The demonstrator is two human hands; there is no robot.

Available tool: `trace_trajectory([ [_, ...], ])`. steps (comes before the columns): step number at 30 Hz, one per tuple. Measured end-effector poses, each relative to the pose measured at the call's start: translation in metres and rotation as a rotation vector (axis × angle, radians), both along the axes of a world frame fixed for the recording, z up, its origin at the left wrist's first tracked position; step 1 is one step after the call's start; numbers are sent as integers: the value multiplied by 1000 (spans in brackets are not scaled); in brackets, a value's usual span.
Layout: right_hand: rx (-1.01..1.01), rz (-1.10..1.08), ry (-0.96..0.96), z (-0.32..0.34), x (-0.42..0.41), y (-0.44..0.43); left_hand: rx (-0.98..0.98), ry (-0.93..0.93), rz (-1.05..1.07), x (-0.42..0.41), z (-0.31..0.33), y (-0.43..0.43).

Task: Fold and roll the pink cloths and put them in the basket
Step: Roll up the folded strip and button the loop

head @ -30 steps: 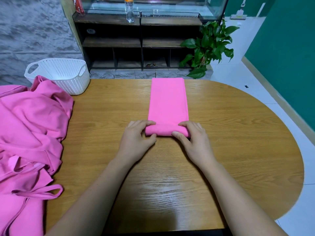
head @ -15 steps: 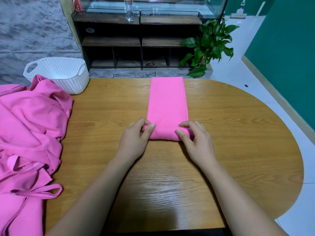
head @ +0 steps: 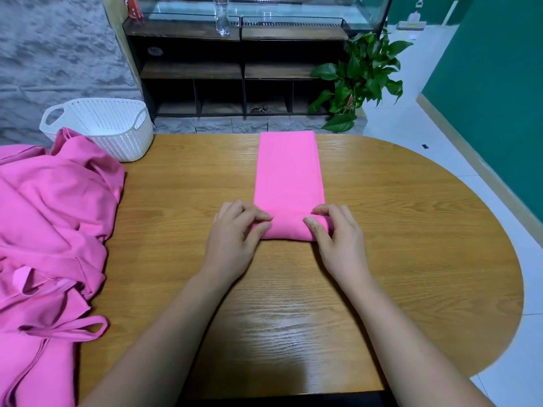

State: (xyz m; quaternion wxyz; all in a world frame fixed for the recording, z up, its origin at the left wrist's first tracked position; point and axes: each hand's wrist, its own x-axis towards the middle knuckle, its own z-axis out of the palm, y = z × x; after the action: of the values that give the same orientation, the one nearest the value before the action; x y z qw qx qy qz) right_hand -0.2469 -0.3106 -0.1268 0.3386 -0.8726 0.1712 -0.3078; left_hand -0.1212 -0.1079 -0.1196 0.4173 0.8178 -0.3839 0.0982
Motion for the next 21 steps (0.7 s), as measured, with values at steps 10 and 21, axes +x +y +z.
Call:
trace_trajectory([
  [10, -217, -45, -14, 4, -5, 2, 118, 90, 11, 6, -5, -6],
  [21, -175, 6, 113, -2, 0, -3, 61, 218, 37, 11, -6, -1],
])
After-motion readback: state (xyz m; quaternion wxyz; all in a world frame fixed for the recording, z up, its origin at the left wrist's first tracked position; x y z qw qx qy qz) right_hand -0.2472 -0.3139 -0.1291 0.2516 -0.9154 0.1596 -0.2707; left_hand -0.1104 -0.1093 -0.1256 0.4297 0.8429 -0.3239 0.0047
